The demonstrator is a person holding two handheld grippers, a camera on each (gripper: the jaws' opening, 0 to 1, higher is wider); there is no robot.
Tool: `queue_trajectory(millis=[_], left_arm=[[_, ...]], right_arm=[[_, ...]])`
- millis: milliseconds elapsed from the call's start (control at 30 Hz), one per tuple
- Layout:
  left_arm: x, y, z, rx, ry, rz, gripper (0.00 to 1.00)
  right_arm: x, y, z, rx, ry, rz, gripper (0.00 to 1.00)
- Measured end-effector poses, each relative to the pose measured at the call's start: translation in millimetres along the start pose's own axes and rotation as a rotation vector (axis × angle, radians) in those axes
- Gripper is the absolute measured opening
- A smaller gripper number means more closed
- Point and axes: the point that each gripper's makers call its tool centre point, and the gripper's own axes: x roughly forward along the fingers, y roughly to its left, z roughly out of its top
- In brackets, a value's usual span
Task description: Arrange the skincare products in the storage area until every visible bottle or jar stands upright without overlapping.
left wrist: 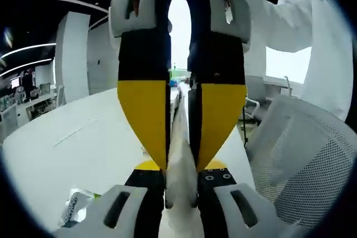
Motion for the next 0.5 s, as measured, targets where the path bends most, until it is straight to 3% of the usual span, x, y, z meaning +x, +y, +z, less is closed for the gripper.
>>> queue_trajectory(millis=[67, 167, 300, 400, 500], left_arm=[[-0.4, 1.3, 5.4, -0.002, -0.013, 0.017, 0.25], [-4.1, 7.7, -11.8, 0.032, 0.075, 0.034, 0.34], [-10.8, 6.9, -45.9, 0.084, 0.258, 0.014, 0.32], [-13.7, 15.8, -60.2, 0.158, 0.335, 0.051, 0.31], [-13.6, 15.0, -61.7, 0.151, 0.338, 0.042, 0.26]], right_arm=[[-0.1, -1.3, 0.3, -0.002, 0.003, -0.002, 0.00], [-0.7, -3.3, -0.9, 0.008, 0.008, -0.007, 0.00], [-2.4, -6.9, -6.1, 0.029, 0.036, -0.031, 0.00], [-3.1, -11.8, -10.4, 0.061, 0.042, -0.047, 0.00], [-5.1, -13.4, -15.6, 0.072, 0.049, -0.051, 0.00]])
